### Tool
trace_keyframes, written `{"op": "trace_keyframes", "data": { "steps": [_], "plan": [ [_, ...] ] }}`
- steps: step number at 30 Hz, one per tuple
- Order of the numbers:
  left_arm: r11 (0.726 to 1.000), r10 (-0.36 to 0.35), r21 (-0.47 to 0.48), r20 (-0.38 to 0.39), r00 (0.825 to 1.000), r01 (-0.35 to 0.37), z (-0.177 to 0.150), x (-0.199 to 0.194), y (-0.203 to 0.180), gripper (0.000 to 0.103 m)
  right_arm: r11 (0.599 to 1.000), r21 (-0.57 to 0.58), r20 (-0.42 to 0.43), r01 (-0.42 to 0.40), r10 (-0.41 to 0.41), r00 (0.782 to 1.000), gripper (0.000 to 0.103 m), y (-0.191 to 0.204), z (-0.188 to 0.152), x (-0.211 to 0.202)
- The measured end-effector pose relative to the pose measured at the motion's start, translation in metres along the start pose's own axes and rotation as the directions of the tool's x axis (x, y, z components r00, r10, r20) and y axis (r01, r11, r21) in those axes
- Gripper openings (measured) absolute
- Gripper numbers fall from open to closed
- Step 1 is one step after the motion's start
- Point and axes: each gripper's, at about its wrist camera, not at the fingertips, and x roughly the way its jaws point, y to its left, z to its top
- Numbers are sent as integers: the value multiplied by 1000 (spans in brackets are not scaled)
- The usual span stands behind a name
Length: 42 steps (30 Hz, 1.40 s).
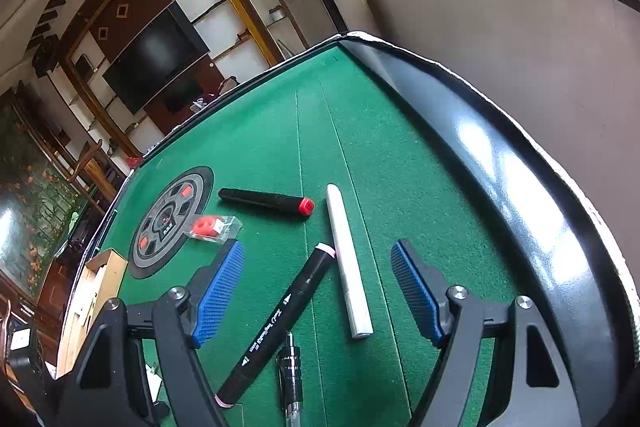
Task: Organize rigid objects
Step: 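Grasp the white square charger with the left tool while the right tool grasps the black marker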
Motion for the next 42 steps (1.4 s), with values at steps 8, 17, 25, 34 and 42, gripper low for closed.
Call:
{"op": "trace_keyframes", "data": {
  "steps": [8,17,25,34,42],
  "plan": [
    [1000,27,-12,36,999,-27,3,4,5,49,1000,17,-26,12,-11,1000,76,-5,-1,7],
    [969,-157,-173,129,979,178,-13,-31,44,49,998,37,-66,49,-46,997,76,-10,-3,13],
    [946,-173,-234,219,960,224,-27,-66,73,49,999,-37,-155,39,-45,987,74,23,-19,-2],
    [939,-158,-256,275,948,230,-41,-84,86,49,970,-172,-256,173,-214,943,43,66,-26,42],
    [942,-85,-279,343,935,188,-47,-111,110,49,959,-210,-225,188,-235,945,15,75,-36,39]
  ]
}}
